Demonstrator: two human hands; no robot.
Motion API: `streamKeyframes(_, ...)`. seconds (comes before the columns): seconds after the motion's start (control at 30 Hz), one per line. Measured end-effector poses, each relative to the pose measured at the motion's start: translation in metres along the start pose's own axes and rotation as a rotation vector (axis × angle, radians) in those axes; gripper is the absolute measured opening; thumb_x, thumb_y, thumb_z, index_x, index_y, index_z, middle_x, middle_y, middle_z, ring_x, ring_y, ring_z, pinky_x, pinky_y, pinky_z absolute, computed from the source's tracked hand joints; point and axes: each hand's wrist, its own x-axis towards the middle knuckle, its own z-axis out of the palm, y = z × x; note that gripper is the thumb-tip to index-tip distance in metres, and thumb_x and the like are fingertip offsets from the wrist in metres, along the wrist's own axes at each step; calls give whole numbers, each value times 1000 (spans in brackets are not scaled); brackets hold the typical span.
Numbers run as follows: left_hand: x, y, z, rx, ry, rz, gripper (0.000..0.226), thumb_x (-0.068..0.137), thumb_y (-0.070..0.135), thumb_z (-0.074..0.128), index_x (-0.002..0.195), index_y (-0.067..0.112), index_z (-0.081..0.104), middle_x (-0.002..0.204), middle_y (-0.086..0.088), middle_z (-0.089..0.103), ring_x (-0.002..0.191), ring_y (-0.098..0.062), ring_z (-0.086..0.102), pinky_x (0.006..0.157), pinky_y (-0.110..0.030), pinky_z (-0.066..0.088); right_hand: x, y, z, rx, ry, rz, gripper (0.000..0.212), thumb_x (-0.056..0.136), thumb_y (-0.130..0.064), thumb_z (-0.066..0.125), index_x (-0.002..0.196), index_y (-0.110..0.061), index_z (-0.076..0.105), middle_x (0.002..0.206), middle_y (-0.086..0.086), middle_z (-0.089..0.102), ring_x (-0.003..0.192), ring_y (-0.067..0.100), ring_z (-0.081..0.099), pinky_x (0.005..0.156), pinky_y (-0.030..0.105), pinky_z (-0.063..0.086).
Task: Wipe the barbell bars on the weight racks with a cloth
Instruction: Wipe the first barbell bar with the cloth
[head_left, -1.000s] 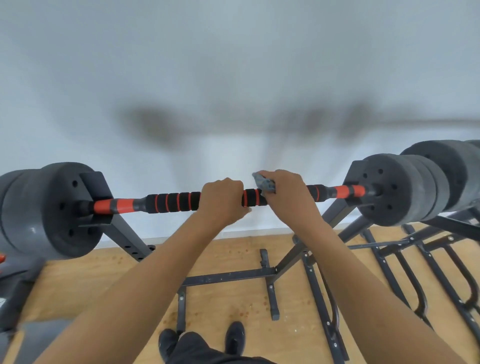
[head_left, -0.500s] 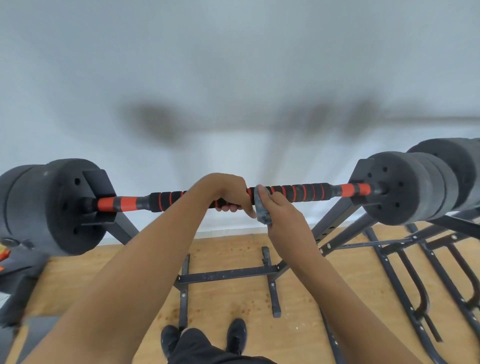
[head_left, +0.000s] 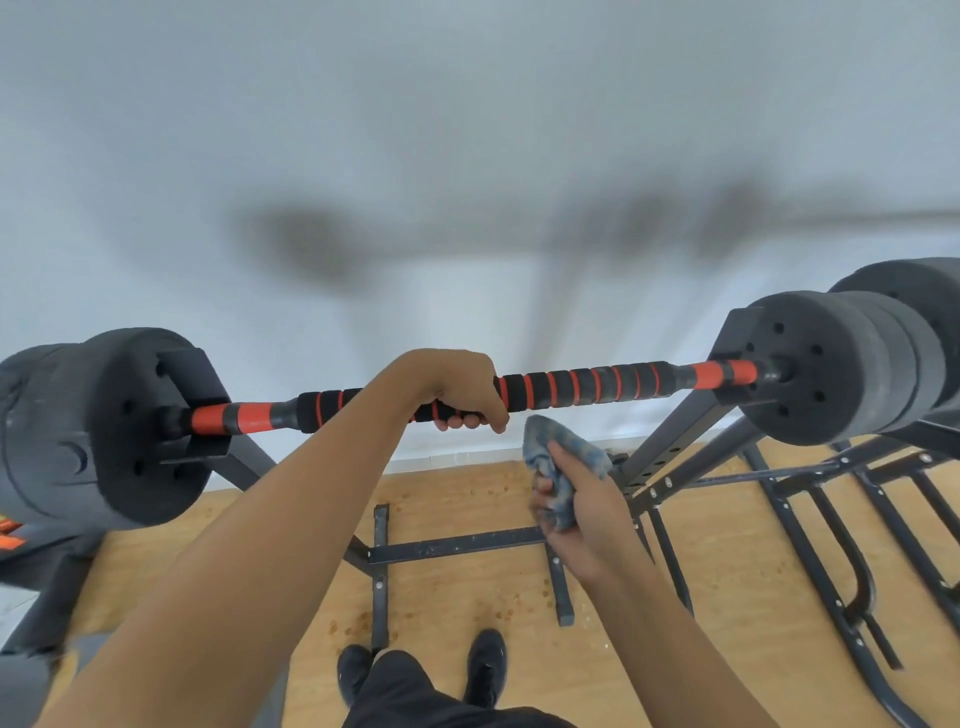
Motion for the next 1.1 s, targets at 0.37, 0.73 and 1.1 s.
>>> streamKeyframes(0.37,-4,-6,54,657,726,29,22,85,33,63,70,21,50,63,5,56,51,-14,50,55,-26,42,24,3,40,482,78,262,14,100,-12,57,87,-7,57,66,2,51,48,6,42,39,16,36)
streamKeyframes(0.73,-9,-5,67,716,823,30,21,95,33,58,79,24,48,62,7,46,51,-12,42,57,-28,38,6,2,30,557,-40,269,19,96,-10,57,78,-9,53,60,-2,32,40,6,29,36,16,26)
streamKeyframes(1.1,-15,-5,78,680,869,38,15,96,29,57,90,22,45,62,8,36,61,-19,52,60,-30,35,-44,-51,23,-990,128,-480,35,99,-23,62,65,-19,56,50,-8,48,50,5,43,52,23,38)
